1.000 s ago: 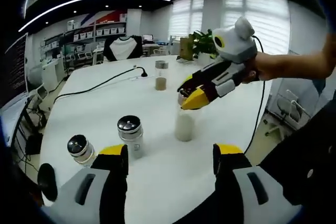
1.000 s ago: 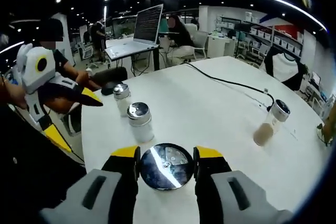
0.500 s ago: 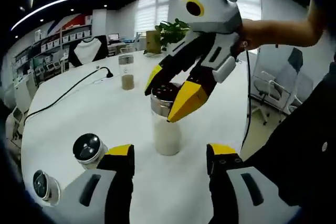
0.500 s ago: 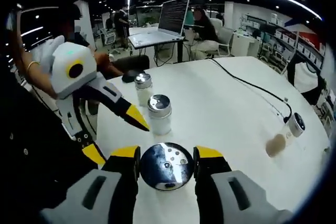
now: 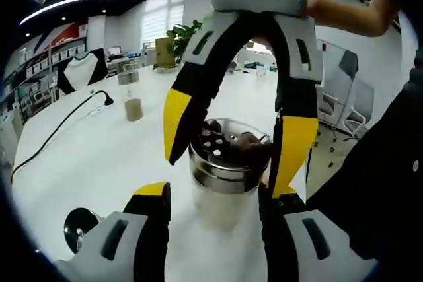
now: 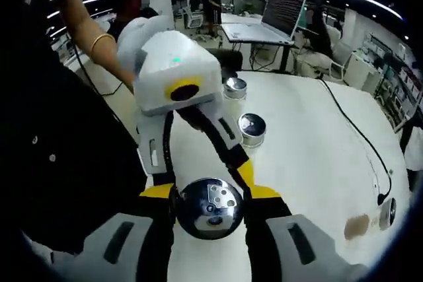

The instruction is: Rotate the seasoning bottle until the label or dispensing opening points toward the visible target arrow and the bottle remains upright within the marked orientation range

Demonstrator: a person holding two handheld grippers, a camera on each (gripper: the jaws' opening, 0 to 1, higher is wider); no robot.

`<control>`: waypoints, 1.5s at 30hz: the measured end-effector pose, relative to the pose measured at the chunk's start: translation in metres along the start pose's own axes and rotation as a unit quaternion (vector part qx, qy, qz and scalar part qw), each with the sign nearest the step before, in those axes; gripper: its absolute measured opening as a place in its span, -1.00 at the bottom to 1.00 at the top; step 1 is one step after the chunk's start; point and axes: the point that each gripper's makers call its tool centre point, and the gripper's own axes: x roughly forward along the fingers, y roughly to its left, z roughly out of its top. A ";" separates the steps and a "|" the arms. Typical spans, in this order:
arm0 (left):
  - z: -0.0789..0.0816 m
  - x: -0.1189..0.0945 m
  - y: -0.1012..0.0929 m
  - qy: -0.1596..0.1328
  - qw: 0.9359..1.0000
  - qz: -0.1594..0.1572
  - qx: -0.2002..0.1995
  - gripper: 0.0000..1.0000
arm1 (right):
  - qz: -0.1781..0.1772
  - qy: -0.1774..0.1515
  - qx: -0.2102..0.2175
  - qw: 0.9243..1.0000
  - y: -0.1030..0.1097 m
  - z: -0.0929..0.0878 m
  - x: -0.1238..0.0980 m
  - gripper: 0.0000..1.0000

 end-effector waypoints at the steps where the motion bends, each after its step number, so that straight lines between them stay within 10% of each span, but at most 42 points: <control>1: 0.000 0.000 0.000 -0.001 1.000 -0.003 0.004 0.12 | 0.005 0.002 -0.005 1.000 0.002 0.001 0.001 -0.24; 12: -0.001 0.001 -0.009 -0.024 1.000 -0.016 -0.010 -0.14 | -0.041 0.004 0.047 0.998 -0.006 -0.001 -0.002 -0.23; 19: -0.001 0.002 -0.010 -0.047 0.998 0.015 -0.049 -0.13 | -0.106 -0.016 0.190 0.976 -0.011 -0.004 -0.009 -0.19; 23: 0.000 0.004 -0.006 -0.064 0.991 0.081 -0.082 -0.13 | -0.154 -0.056 0.284 0.945 -0.022 -0.004 -0.016 -0.22; 32: -0.001 0.010 -0.002 -0.057 0.978 0.174 -0.101 -0.15 | -0.209 -0.028 0.278 0.937 -0.019 -0.015 -0.018 -0.22; 37: -0.002 0.010 -0.001 -0.054 0.979 0.174 -0.097 -0.16 | -0.238 -0.031 0.292 0.926 -0.025 -0.016 -0.018 -0.26; 45: -0.007 0.008 -0.003 -0.054 0.984 0.126 -0.110 -0.14 | -0.186 -0.004 0.220 0.958 -0.018 -0.014 -0.015 -0.26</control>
